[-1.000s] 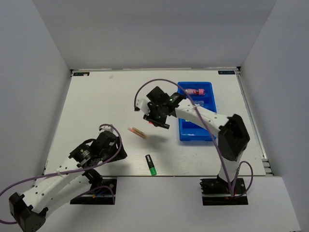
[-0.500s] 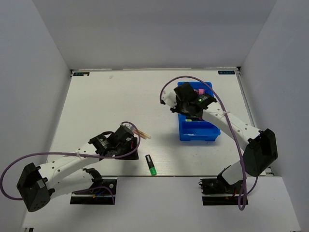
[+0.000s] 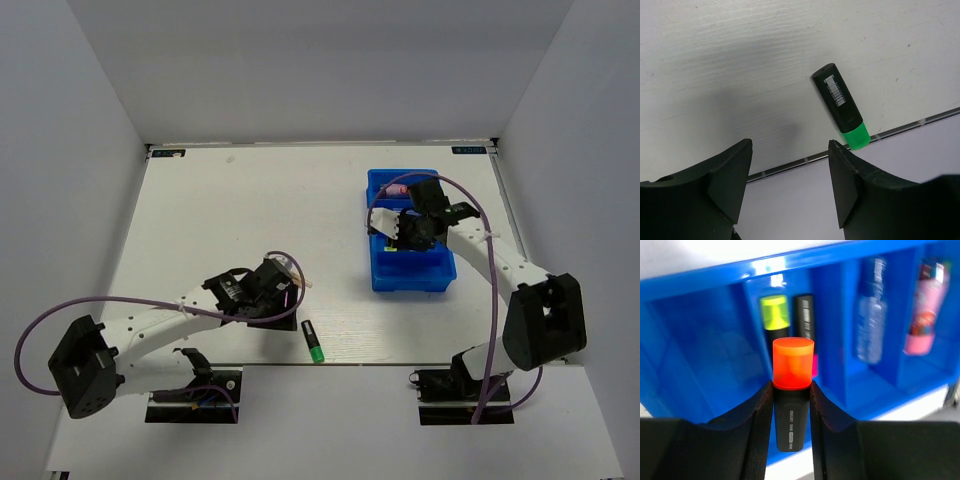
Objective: Sort the stationery into containers
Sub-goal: Place the pen in the storage box.
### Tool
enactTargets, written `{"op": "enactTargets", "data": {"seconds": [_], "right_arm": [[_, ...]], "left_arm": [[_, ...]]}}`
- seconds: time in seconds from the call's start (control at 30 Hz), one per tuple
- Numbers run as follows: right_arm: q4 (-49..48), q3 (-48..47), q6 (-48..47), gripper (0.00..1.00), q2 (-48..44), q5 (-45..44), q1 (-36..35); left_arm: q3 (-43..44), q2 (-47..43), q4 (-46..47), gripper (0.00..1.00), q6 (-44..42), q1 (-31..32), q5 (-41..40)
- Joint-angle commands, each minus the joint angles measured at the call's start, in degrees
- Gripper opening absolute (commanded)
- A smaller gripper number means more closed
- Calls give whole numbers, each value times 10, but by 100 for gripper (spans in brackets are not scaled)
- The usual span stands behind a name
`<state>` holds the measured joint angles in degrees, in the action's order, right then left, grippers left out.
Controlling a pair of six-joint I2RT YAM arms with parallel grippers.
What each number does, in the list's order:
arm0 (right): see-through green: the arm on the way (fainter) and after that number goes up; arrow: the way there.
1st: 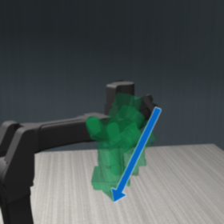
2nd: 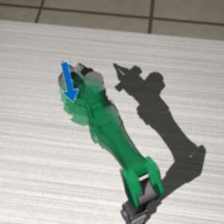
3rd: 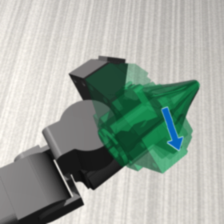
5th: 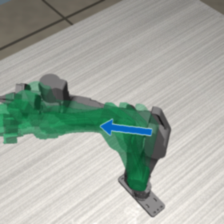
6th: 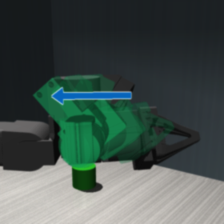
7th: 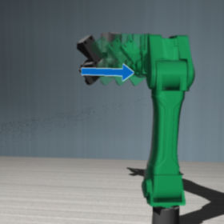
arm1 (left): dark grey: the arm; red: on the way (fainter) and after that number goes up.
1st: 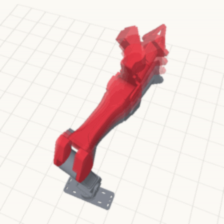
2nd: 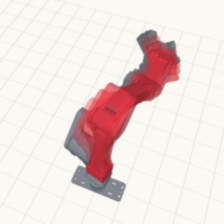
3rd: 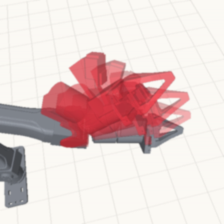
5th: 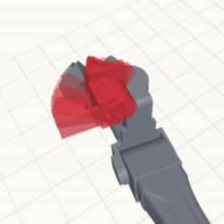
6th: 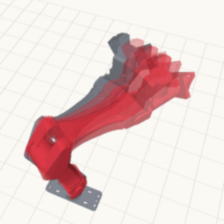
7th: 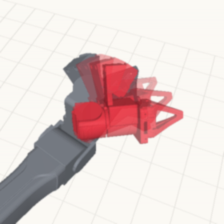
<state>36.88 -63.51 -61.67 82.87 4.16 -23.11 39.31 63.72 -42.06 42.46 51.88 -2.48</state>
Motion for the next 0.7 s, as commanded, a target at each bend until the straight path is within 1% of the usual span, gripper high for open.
{"op": "enactTargets", "data": {"seconds": [0.0,0.23,0.37,0.4,0.43,0.47,0.5,0.53,0.67], "right_arm": [[-60,22,-108,0,0,85,21],[-92,4,-156,0,44,89,47],[-83,-2,-164,0,62,96,56],[-79,-10,-165,4,69,96,56],[-77,-13,-165,11,75,94,54],[-78,-16,-160,23,82,89,56],[-76,-16,-156,34,83,88,57],[-85,-13,-148,90,81,88,58],[-82,-14,-130,90,64,102,62]], "left_arm": [[26,10,8,73,3,11,-7],[21,28,19,73,9,16,-7],[16,36,23,75,19,18,-10],[15,37,28,75,22,17,-11],[14,38,29,77,24,18,-12],[14,45,36,77,26,18,-9],[16,47,37,77,30,19,-8],[18,56,44,77,32,20,-7],[32,82,47,77,27,34,-6]]}}
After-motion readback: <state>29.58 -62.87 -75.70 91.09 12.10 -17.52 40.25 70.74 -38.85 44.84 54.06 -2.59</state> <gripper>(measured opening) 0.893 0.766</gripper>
